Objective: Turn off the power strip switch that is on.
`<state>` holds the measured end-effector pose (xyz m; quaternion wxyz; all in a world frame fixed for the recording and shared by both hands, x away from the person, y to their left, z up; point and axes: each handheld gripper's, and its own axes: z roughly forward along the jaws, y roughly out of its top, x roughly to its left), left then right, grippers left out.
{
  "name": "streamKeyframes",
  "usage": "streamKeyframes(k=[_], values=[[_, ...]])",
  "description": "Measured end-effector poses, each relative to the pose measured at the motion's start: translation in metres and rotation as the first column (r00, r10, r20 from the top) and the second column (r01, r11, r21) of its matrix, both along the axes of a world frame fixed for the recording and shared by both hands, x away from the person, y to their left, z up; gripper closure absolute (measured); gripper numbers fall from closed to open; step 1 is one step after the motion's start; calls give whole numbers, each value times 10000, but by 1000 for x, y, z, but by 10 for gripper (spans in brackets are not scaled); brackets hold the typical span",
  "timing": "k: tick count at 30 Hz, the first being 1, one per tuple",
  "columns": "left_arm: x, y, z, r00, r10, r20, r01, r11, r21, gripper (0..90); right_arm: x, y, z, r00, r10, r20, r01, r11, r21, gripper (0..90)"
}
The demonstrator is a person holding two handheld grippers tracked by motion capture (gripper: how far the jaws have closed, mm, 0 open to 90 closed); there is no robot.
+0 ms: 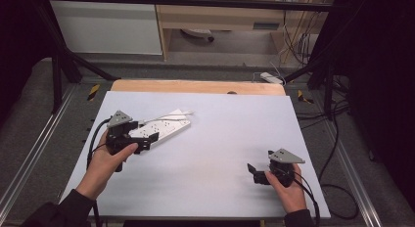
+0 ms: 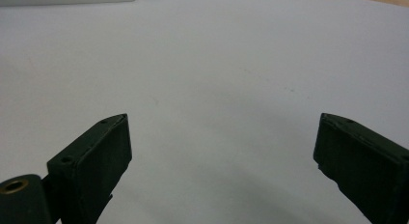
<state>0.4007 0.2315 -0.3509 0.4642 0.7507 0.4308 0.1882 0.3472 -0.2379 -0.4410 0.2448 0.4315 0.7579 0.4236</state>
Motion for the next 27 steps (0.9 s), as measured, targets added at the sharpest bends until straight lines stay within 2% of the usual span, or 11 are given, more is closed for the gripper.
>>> streamKeyframes(k=[10,21,27], values=[[14,8,5,9997,228,-54,-229,9997,-83,83,0,0,0,10000,12,-9,-12,10000,11,67],[26,6,-4,9993,307,-230,-303,9994,187,128,0,0,0,10000,64,-47,-64,10000,53,70],[32,1,-10,9986,242,-477,-228,9993,296,178,0,0,0,10000,66,-16,-66,10000,56,70]])
